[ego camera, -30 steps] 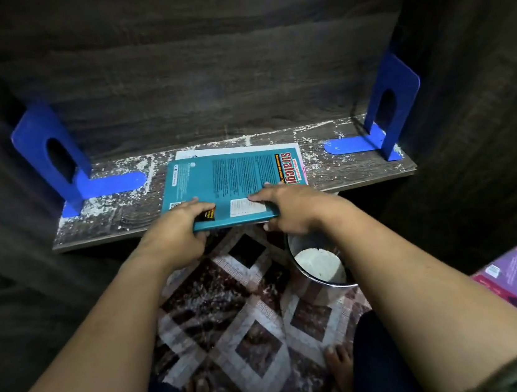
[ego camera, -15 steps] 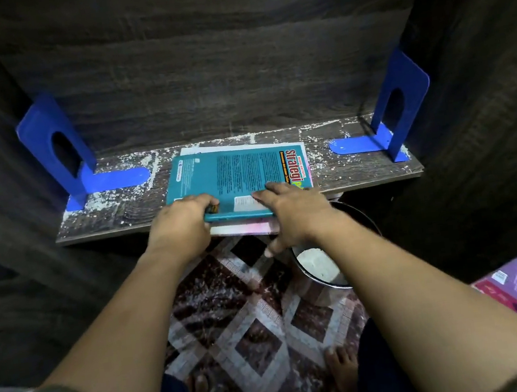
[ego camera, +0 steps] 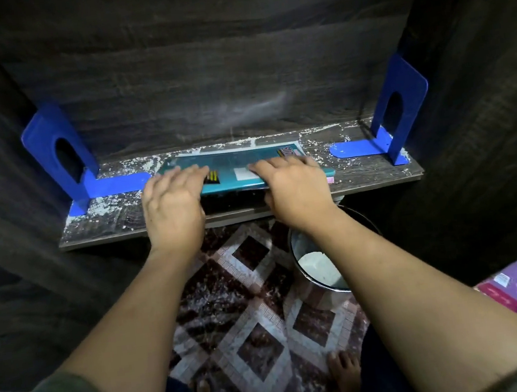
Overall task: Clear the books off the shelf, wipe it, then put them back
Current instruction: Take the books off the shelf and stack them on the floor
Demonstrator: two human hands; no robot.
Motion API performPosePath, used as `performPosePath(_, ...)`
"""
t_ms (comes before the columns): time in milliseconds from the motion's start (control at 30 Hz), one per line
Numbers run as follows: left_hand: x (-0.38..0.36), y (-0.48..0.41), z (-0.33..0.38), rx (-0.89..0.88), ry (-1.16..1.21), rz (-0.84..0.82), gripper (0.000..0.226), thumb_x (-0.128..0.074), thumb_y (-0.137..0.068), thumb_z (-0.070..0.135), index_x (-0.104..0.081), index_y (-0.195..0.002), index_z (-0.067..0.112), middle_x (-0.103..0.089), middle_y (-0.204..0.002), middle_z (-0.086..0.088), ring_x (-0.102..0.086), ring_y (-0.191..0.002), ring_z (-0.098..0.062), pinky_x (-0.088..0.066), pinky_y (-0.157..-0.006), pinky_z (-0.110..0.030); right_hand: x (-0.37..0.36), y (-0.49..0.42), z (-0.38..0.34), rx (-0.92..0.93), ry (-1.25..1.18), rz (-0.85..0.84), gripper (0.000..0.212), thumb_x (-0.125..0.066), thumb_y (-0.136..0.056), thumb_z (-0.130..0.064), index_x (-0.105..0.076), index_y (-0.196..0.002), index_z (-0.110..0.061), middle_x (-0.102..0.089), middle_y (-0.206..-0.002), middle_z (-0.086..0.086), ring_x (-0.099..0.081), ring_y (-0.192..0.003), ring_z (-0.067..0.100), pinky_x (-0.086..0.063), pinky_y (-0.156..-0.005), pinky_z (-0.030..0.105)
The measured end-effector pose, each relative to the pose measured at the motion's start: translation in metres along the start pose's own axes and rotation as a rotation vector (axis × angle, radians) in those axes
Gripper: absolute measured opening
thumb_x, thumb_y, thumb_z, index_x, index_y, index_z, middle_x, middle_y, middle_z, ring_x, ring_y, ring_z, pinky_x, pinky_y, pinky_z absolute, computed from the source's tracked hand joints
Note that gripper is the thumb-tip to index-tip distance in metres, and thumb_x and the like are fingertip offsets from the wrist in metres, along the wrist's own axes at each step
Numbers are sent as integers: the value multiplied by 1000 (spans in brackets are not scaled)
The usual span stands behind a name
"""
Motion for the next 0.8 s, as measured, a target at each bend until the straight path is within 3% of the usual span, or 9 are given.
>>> performPosePath(100, 36, -11, 22, -142, 32, 253, 54, -52, -71, -8, -68, -119, 12, -68, -119, -7, -60, -114, -32, -30, -102, -41, 38, -4, 12, -68, -70, 374, 37, -64, -74, -10, -72, -108, -24, -74, -97, 0, -70, -84, 24, -50, -78, 35)
performPosePath(167, 66, -19, 40, -208, 35, 369, 50, -55, -75, -4, -68, -120, 14, -67, -121, -2, -59, -114, -29, -31, -100, -39, 71, 4, 19, -90, -58, 575, 34, -64, -79, -14, -72, -110, -24, -73, -109, -4, -69, -97, 23, -48, -85, 36)
performPosePath(233, 95, -21, 59, -278, 19, 458, 40, -57, -83, 1, -68, -119, 16, -67, -121, 1, -60, -113, -25, -31, -98, -37, 104, 14, 25, -119, -49, 671, 37, -64, -77, -16, -71, -112, -26, -71, -114, -8, -66, -105, 20, -41, -88, 35)
performPosePath(333, 121, -23, 87, -411, 16, 418, 37, -54, -86, 6, -68, -117, 18, -68, -119, 2, -62, -109, -24, -33, -94, -36, 139, 34, 37, -183, -14, 542, 41, -68, -67, -17, -69, -107, -26, -70, -106, -8, -65, -98, 21, -36, -78, 34)
performPosePath(433, 129, -21, 126, -612, 36, 269, 36, -55, -80, 10, -70, -113, 17, -71, -111, 0, -66, -100, -25, -38, -86, -37, 151, 66, 55, -283, 118, 360, 32, -79, -64, -23, -68, -94, -27, -67, -84, -3, -65, -74, 24, -39, -57, 30)
performPosePath(533, 122, -5, 179, -796, -2, 103, 29, -62, -78, 18, -70, -106, 16, -72, -100, -2, -67, -89, -25, -37, -81, -37, 153, 113, 74, -355, 181, 223, 28, -82, -60, -28, -66, -82, -25, -62, -71, -4, -63, -60, 22, -30, -46, 25)
performPosePath(667, 102, 36, 250, -925, -57, -110, 26, -50, -80, 23, -69, -96, 19, -70, -86, -2, -67, -81, -25, -41, -76, -37, 145, 182, 111, -424, 33, -17, 23, -65, -83, -34, -58, -102, -24, -65, -96, -1, -65, -87, 28, -34, -57, 32)
performPosePath(800, 77, 73, 321, -1060, -182, -393, 26, -50, -93, 28, -58, -118, 29, -65, -109, 4, -61, -103, -20, -43, -88, -36, 141, 254, 155, -540, -50, -142, 18, -58, -89, -34, -57, -104, -24, -67, -101, 2, -63, -95, 31, -46, -68, 36)
Point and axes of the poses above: each hand's wrist, its own y-axis away from the middle knuckle, its own x-axis out of the back of the hand, z = x × y, the point moved 6 cm from there along -y, towards the middle knuckle
